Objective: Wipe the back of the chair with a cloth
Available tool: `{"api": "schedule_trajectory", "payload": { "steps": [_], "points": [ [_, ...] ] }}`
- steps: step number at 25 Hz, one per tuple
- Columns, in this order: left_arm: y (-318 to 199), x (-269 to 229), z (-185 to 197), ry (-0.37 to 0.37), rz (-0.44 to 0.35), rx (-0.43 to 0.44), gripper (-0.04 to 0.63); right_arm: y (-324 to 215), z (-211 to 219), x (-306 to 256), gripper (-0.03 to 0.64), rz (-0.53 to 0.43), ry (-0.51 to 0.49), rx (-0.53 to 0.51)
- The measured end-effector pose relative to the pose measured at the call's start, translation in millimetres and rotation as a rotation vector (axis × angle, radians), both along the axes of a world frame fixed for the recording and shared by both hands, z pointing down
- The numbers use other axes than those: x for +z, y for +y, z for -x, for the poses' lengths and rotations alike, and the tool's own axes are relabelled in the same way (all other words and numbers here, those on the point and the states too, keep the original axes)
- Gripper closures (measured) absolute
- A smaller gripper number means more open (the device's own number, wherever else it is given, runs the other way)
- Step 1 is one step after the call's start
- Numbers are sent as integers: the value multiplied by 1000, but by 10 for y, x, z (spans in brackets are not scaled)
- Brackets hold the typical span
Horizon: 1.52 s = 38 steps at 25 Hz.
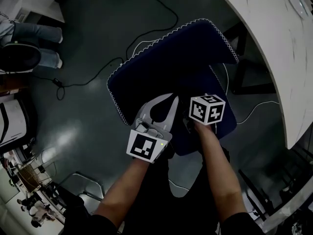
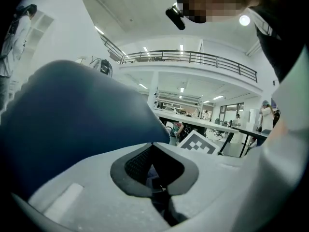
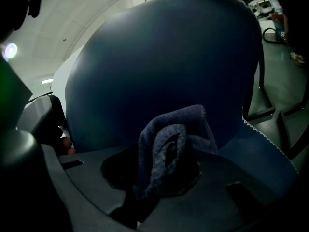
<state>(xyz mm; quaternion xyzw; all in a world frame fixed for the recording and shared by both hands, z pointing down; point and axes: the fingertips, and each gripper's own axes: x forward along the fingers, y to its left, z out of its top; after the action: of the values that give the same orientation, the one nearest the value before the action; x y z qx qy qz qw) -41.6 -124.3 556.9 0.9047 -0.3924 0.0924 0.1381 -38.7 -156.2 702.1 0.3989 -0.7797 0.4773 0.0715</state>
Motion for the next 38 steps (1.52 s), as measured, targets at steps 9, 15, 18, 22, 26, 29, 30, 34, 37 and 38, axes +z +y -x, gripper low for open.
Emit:
{"api": "schedule_trajectory", "payload": {
  "steps": [9,15,18,22,26,29,30,34,37,38],
  "points": [
    [54,-584,126,1,3,-10,588,-130,179,-890,534,-71,-18,-15],
    [-3,-979,227,16,-10,-23,588,-260,228,-1355,534,-99,13,-34],
    [-11,-1104,287,13,-21,-26,588,-273,265,-1535,534,-110,24,-40],
    [-32,-1228,342,22,-21,-38,588,-300,313,-1777,534,-136,17,-50],
    [-59,-1297,397,16,-43,-42,588,-290,338,-2007,534,-173,-12,-63],
    [-37,-1275,433,13,-42,-49,588,-185,332,-2021,534,-181,-33,-66],
    [-27,-1252,444,12,-39,-51,588,-136,328,-1979,534,-176,-38,-64],
    [12,-1090,461,11,-24,-59,588,70,315,-1672,534,-136,-46,-55],
    [59,-932,462,8,-9,-63,588,233,325,-1386,534,-92,-42,-61],
    [79,-874,464,6,-5,-64,588,286,333,-1279,534,-75,-41,-64]
  ]
}}
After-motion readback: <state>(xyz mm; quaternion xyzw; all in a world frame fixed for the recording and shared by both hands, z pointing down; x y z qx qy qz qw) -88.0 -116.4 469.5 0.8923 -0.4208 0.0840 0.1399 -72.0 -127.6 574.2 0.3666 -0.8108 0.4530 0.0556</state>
